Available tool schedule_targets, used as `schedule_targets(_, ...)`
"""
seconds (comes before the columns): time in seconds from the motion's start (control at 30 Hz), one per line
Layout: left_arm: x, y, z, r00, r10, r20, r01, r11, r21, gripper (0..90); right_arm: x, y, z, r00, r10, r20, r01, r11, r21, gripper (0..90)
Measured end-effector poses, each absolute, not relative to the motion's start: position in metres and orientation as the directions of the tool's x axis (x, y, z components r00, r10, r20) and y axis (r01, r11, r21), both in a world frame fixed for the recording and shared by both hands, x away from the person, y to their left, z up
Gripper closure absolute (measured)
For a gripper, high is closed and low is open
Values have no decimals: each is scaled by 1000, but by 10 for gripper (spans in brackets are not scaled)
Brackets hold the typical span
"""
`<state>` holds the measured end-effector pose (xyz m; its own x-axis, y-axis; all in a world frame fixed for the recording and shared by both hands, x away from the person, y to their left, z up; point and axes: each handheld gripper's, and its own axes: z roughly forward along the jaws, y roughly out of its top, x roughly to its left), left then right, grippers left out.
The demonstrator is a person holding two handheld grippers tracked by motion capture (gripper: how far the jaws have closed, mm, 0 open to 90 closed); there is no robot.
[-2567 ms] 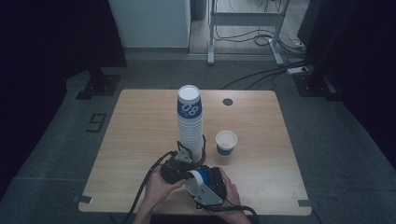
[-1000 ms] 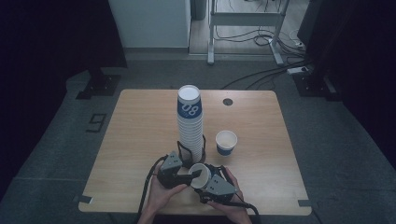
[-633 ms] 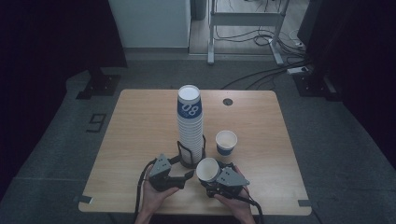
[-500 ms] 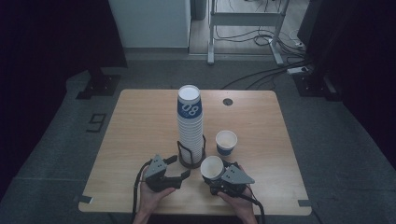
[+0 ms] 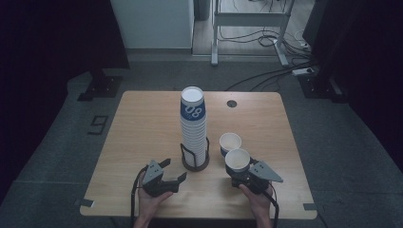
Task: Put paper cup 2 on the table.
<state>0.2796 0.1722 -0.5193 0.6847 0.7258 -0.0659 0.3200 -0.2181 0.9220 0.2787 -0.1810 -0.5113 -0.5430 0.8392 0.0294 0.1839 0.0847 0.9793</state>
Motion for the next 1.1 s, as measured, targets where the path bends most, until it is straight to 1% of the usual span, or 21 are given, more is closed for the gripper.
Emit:
schedule_targets(0.1, 278, 171, -521, 673, 739, -38, 306, -232, 923, 141, 286, -193, -511, -483, 873, 64, 192, 34, 981, 184)
schedule_targets(0.23, 277, 177, -529, 661, 746, -78, 313, -180, 933, 141, 301, -207, -513, -412, 907, 88, 210, 1, 978, 184)
schedule_targets(0.33, 277, 177, -530, 663, 747, -51, 307, -209, 928, 141, 315, -213, -517, -375, 922, 98, 229, -10, 973, 183)
schedule_targets(0.43, 278, 177, -531, 660, 749, -59, 312, -201, 929, 141, 328, -220, -522, -337, 934, 120, 247, -35, 968, 182)
schedule_targets(0.53, 277, 176, -531, 658, 752, -39, 299, -213, 930, 141, 339, -225, -525, -322, 937, 132, 264, -45, 963, 181)
schedule_targets(0.6, 276, 177, -532, 654, 756, -24, 284, -216, 934, 141, 344, -225, -527, -304, 946, 113, 276, -26, 961, 181)
schedule_targets(0.63, 274, 178, -533, 642, 766, -24, 267, -193, 944, 141, 347, -225, -528, -300, 947, 118, 285, -29, 958, 181)
schedule_targets(0.7, 273, 180, -536, 635, 771, -43, 274, -173, 946, 141, 352, -225, -532, -281, 953, 117, 297, -30, 954, 180)
schedule_targets(0.77, 273, 180, -539, 634, 773, -29, 278, -193, 941, 142, 357, -227, -536, -280, 951, 134, 307, -44, 951, 179)
schedule_targets(0.83, 274, 180, -542, 630, 776, -31, 291, -199, 936, 141, 360, -227, -538, -275, 954, 115, 315, -23, 949, 178)
schedule_targets(0.87, 274, 181, -542, 625, 780, -27, 290, -201, 936, 142, 362, -226, -540, -278, 954, 111, 319, -17, 948, 177)
schedule_targets(0.93, 274, 181, -542, 623, 781, -28, 285, -193, 939, 141, 364, -224, -543, -281, 957, 70, 326, 26, 945, 176)
schedule_targets(0.97, 274, 181, -542, 622, 783, -25, 281, -193, 940, 141, 365, -223, -545, -281, 957, 70, 337, 30, 941, 176)
schedule_targets(1.1, 271, 182, -544, 613, 790, -28, 266, -172, 948, 142, 367, -223, -548, -274, 958, 81, 331, 15, 944, 173)
